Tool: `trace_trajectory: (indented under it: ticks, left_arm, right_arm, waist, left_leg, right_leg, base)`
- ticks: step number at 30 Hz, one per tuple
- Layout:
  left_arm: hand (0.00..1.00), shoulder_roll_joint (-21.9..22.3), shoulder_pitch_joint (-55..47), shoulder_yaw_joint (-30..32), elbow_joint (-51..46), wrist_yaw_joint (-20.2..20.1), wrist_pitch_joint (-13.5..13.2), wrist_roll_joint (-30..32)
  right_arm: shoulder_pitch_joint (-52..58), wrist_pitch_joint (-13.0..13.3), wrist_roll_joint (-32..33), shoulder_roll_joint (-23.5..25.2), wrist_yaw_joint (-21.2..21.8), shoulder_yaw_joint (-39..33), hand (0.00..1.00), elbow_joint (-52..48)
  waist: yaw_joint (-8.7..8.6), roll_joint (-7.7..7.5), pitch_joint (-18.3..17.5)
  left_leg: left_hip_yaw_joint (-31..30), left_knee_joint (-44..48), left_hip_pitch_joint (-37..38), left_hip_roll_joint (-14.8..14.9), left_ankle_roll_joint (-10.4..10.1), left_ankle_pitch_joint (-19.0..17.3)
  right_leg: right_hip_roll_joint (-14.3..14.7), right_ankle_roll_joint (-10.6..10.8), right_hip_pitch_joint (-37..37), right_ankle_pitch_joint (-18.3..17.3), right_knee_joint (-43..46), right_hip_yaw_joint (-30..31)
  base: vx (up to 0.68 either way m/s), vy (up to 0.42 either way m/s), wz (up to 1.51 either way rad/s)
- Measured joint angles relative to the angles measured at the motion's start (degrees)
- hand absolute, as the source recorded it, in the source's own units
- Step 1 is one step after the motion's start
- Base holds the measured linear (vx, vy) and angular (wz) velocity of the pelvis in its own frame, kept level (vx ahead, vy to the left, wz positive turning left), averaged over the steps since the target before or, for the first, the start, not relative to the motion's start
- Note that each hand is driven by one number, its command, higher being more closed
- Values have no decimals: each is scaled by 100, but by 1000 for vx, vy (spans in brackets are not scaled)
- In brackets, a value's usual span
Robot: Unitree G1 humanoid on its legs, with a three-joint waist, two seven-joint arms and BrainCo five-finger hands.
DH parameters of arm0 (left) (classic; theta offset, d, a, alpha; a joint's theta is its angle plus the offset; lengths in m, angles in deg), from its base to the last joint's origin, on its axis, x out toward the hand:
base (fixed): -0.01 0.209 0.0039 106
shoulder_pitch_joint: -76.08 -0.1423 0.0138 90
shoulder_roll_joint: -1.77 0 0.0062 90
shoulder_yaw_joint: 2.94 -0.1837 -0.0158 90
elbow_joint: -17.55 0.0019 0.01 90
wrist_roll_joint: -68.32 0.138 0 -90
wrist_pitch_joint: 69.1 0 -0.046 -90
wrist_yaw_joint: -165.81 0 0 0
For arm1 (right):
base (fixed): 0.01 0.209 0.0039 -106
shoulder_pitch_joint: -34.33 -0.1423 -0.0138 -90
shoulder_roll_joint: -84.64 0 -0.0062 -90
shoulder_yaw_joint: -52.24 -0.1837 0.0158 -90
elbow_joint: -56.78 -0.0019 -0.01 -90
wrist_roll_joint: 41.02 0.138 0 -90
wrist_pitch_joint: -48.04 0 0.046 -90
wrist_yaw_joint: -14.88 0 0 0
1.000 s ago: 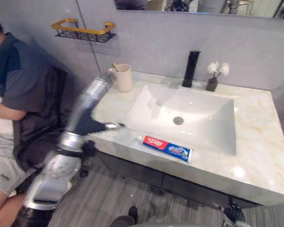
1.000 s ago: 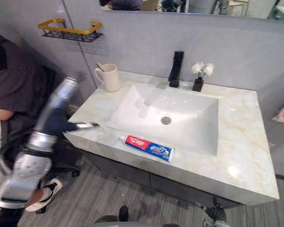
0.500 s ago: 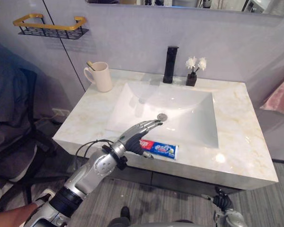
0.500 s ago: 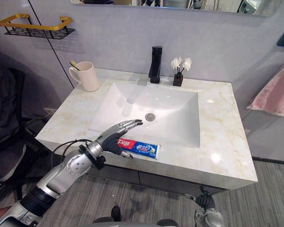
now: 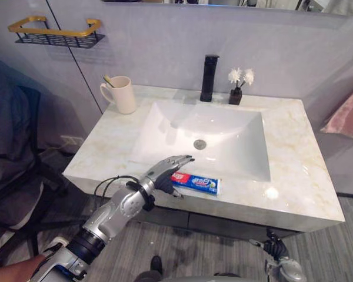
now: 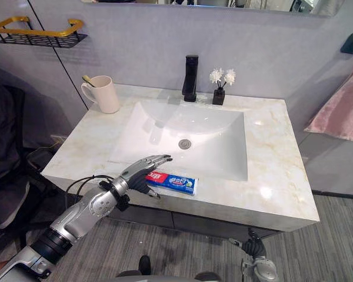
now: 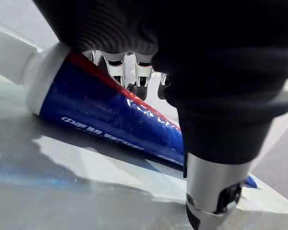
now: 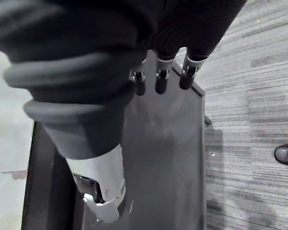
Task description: Organize washtable
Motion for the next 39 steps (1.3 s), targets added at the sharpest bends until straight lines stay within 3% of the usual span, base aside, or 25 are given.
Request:
trace_trajectory:
  ticks: [8,14,22,39]
  left_arm:
    - [0,10,-4,52,129,-32,9,-332]
    - [0,132,-4,574,207,-14,136,-538]
    - [0,94,-4,832,218,-104,294,-1351]
    - [0,11,-9,874,234,-7,213,-659]
  right_arm:
    - [-33,-21,-46,-19,-3,2,0,0]
    - [-37,-23,-215,-23,5,22,0,1]
    - [-87,-56,-226,-24,96,44,0,6]
    - [-115,-50,-234,-37,92,170,0,26]
  waist:
    - [19,32,3]
    - [12,81,19]
    - [26,81,17]
    - [22,77,15]
  left_leg:
    - [95,-6,12,5,0,0]
    - [125,-31,10,10,6,9]
    - [172,-32,11,10,7,8]
    - [249,-37,33,17,7,6]
  right_leg:
    - [-4,14,-28,47,-27,98]
    - [-9,18,-77,67,-25,134]
    - [-6,21,-77,74,-49,178]
    - [-9,23,-81,138,-132,266]
  base:
    - [-14,-10,-5]
    - [-67,-2,-4]
    - [11,-12,-2]
    - [-29,-13,-3]
